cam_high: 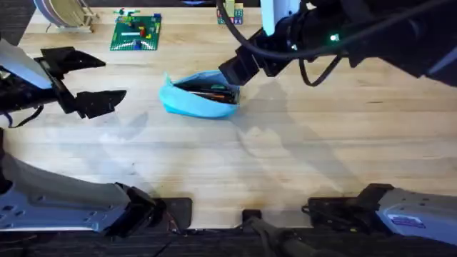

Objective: Unzip the bag, pick up the pens from the table one at a time and place them inside, then zip the bag closed.

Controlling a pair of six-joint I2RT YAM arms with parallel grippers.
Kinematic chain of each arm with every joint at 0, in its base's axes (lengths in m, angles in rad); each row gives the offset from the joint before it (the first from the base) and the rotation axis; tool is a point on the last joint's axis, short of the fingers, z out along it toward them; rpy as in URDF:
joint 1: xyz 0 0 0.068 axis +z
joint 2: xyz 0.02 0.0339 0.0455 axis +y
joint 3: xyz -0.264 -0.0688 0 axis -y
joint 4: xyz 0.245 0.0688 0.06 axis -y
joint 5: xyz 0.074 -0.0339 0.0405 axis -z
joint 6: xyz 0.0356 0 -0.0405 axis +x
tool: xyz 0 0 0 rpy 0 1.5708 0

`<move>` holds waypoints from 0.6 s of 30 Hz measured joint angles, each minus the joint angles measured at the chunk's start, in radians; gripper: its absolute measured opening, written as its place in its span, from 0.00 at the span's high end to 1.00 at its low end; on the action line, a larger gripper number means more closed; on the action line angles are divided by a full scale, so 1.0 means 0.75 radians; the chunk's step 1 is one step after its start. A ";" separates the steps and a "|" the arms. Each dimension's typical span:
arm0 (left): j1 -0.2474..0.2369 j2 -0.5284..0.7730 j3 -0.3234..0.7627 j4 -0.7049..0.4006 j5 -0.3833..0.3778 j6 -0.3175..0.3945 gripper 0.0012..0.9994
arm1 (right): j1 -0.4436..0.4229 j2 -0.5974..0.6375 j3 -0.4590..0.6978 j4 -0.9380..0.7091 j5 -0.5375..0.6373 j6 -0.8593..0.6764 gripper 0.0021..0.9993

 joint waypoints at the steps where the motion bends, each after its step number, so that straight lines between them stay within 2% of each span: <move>1: 0.000 0.000 0.000 0.000 0.000 0.000 0.01 | 0.002 0.000 0.003 0.010 0.003 0.000 0.00; 11: 0.000 0.000 0.000 0.001 0.000 0.000 0.01 | 0.012 0.000 0.015 0.172 0.016 0.000 0.00; 18: 0.000 0.000 0.000 0.000 0.000 0.000 0.01 | 0.073 0.025 0.059 0.233 0.016 0.000 0.00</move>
